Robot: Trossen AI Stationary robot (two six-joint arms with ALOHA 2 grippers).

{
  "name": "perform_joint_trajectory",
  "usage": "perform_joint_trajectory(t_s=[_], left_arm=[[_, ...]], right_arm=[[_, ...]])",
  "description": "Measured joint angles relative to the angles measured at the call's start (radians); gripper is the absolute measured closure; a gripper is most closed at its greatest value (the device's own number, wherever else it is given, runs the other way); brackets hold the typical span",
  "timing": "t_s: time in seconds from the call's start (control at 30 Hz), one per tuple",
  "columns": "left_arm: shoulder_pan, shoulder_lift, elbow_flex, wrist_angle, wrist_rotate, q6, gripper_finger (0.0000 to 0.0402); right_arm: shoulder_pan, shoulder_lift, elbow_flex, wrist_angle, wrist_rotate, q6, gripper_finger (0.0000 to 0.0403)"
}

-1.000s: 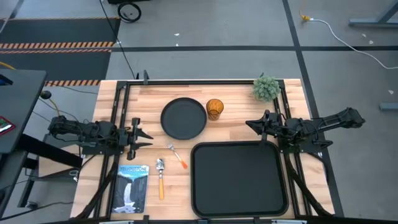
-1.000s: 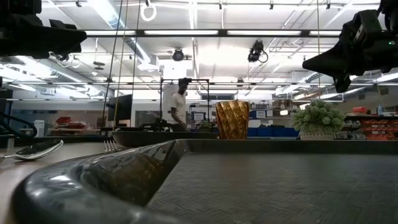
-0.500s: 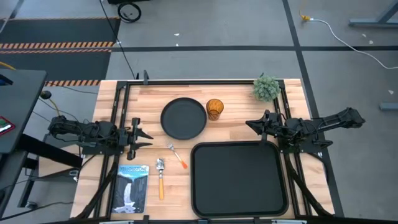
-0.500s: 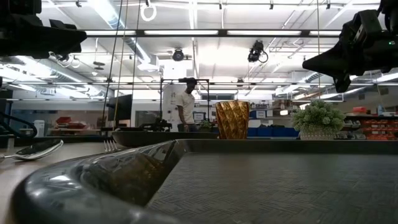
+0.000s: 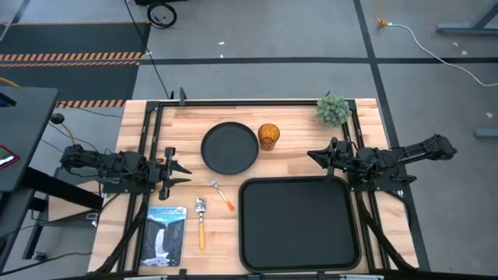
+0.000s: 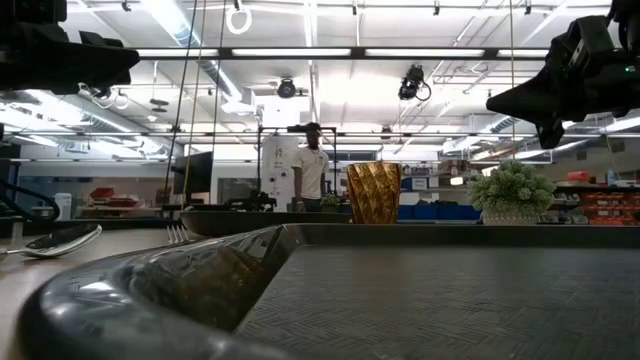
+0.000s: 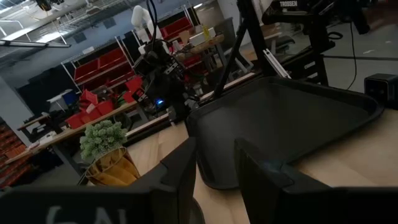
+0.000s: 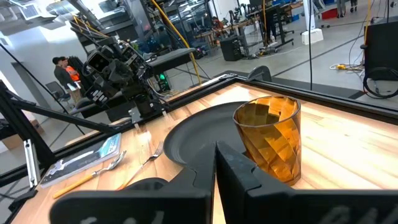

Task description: Pick and place plate/cup/fork/spoon on tray

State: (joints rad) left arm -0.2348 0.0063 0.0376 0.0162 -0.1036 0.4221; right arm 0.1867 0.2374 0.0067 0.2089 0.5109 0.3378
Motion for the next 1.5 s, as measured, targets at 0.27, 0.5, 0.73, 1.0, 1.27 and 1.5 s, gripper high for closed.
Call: perform_joint_trajectory(t_s=[0.27,0.5,0.73,1.0,1.27,1.5], left_arm=[[0.002,0.000,0.001,0.054,-0.048,0.138,0.0285],[0.002,0.000,0.001,0.058,-0.050,0.134,0.0285],[0.002,0.000,0.001,0.113,-0.049,-0.085,0.0285],[0.002,0.000,0.001,0.212,-0.048,-0.314,0.0285],[0.002,0.000,0.000,0.285,-0.232,-0.496,0.0285],[0.003,0.000,0.000,0.314,-0.536,-0.520,0.0285]], right_arm=[[0.000,0.000,0.000,0.004,0.008,0.000,0.0384],[0.000,0.000,0.000,0.007,0.011,-0.009,0.0384],[0.000,0.000,0.000,0.039,-0.032,-0.019,0.0384],[0.005,0.000,0.000,0.097,-0.413,0.114,0.0384],[0.024,0.013,0.000,0.111,-0.399,0.305,0.0384],[0.021,0.013,0.000,0.134,-0.186,0.170,0.0384]])
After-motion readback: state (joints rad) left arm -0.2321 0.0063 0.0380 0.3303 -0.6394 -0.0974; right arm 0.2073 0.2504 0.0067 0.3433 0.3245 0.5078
